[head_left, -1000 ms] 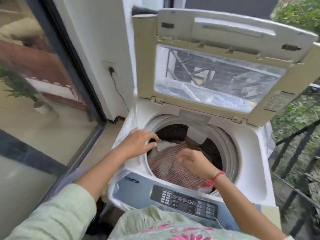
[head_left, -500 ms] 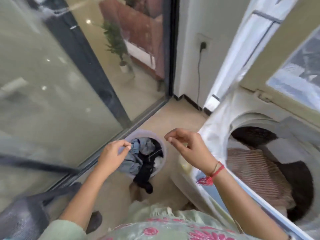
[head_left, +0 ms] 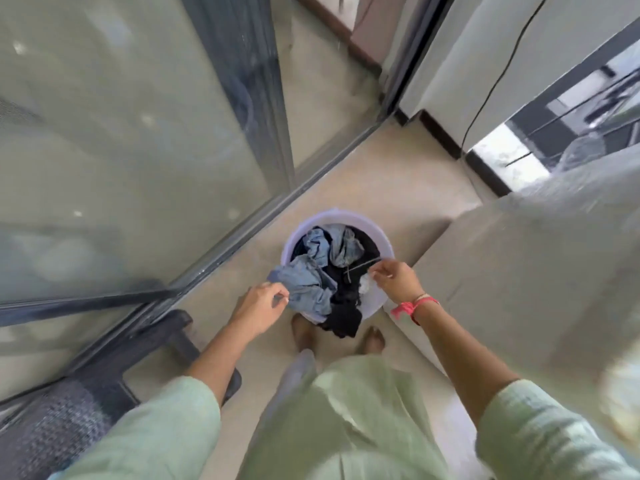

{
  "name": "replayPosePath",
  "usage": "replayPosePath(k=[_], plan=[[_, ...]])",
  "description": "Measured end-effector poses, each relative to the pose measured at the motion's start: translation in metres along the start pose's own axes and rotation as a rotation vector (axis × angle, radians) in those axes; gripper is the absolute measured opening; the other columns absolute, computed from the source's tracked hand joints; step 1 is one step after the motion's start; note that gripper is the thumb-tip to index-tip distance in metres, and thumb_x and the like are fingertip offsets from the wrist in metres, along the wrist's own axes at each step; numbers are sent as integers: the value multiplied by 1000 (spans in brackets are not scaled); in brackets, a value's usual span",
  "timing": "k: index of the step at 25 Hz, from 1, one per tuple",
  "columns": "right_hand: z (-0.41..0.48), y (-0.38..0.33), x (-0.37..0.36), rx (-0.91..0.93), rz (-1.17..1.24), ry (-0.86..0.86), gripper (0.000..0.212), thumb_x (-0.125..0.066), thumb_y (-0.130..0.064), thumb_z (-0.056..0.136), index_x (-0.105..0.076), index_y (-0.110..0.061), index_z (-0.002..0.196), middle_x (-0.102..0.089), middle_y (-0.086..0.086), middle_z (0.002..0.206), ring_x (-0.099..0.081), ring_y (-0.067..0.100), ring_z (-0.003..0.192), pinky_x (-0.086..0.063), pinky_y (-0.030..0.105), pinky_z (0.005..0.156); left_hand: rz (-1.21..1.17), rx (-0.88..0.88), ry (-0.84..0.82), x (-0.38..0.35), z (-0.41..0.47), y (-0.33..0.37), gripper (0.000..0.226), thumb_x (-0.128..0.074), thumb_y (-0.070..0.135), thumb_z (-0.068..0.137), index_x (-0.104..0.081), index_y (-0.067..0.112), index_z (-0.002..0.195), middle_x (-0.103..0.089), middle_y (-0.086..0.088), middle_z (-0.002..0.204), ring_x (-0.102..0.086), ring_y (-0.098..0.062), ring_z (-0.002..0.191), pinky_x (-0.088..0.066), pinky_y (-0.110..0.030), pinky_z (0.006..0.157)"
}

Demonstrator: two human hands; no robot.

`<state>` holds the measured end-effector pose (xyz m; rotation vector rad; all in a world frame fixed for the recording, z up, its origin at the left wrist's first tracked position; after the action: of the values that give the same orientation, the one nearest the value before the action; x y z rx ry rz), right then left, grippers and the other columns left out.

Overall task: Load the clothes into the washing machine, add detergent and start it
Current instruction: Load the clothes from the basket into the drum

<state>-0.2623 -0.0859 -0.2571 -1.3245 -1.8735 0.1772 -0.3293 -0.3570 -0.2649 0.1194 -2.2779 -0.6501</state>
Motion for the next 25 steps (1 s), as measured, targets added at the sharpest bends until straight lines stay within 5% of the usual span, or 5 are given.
replayPosePath(k=[5,9,13,17,25], plan=[[68,54,-109,-129,-60,-161,16,-62,-14,87,-66,-6,101,-62,3,88,-55,16,85,-38,21,74,298,-22,14,-59,77,-35,53,-59,36,87,-43,21,135,-47,-6,134,-42,-27,124,-34,-37,99],[114,79,-180,-61,-72,-291,73,-72,-25,79,-35,-20,141,-51,6,127,-51,25,114,-43,35,97,389,132,-123,-119,127,-66,103,-75,47,70,-10,25,147,-12,-9,153,-17,-29,141,-24,-51,107],[131,104,-236,-3,-458,-451,87,-68,-25,78,-16,-32,148,-10,9,156,-34,40,130,-38,48,104,523,34,-233,-152,138,-88,39,-59,17,86,-46,18,123,-39,-10,133,-47,-32,115,-41,-43,91],[127,91,-236,42,-30,-206,30,-47,3,79,-54,-12,103,-57,19,106,-53,29,87,-43,34,77,45,-127,-78,-130,115,-76,17,-57,7,83,-49,4,98,-55,-18,100,-55,-36,89,-40,-37,69],[36,49,-87,144,301,14,31,-44,14,75,-44,-17,78,-46,-9,73,-45,-6,68,-37,10,65,-145,-256,40,-36,73,18,33,-72,24,80,-59,6,104,-56,-6,110,-56,-21,95,-44,-31,79]])
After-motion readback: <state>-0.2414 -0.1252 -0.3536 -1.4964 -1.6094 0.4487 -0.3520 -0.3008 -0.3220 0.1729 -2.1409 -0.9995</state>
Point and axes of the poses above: each hand's wrist, its own z-axis towards the middle knuckle, its own x-axis out of the back of the hand, y = z × x, the point moved 5 cm from there along z, towards the middle knuckle
